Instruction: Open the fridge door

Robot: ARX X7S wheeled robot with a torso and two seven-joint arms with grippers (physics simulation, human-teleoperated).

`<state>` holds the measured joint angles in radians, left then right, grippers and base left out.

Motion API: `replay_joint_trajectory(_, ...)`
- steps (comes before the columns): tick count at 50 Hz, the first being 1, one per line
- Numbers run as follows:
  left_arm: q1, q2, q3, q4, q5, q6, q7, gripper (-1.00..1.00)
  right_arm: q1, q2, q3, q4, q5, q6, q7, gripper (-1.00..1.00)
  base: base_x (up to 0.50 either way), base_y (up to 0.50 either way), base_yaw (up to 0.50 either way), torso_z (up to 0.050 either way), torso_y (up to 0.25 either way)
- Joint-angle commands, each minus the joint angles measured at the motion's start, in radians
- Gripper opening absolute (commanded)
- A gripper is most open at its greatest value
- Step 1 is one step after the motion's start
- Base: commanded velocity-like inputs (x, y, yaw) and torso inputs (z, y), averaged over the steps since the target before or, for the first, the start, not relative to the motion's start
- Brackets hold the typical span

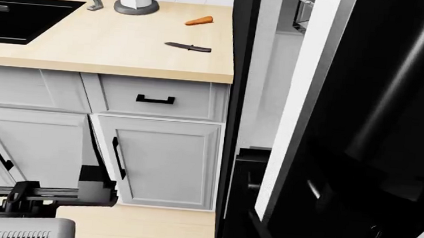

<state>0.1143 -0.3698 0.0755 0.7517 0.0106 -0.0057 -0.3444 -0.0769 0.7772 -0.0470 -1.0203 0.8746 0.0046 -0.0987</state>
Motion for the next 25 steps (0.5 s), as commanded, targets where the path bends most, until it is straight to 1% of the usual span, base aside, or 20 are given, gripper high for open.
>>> replay_joint_trajectory(1,0.000,-0.003,0.001,-0.004,-0.002,0.003,-0.003,1.00,0.213,0.144,-0.303,-0.020,-0.040,0.105,0.236,1.00,0.00,0.00,0.00,0.000,0.000)
replay_joint_trajectory(10,0.016,-0.009,-0.005,0.003,-0.007,0.011,-0.007,1.00,0.402,0.067,-0.410,0.000,0.025,0.307,0.364,1.00,0.00,0.00,0.00,0.000,0.000)
replay_joint_trajectory(17,0.019,-0.012,-0.006,0.003,-0.011,0.013,-0.008,1.00,0.497,0.012,-0.458,0.001,0.080,0.403,0.452,1.00,0.00,0.00,0.00,0.000,0.000)
replay_joint_trajectory(25,0.010,-0.012,-0.002,-0.003,-0.013,0.010,-0.010,1.00,0.605,-0.079,-0.535,0.008,0.143,0.528,0.567,1.00,0.00,0.00,0.00,0.000,0.000)
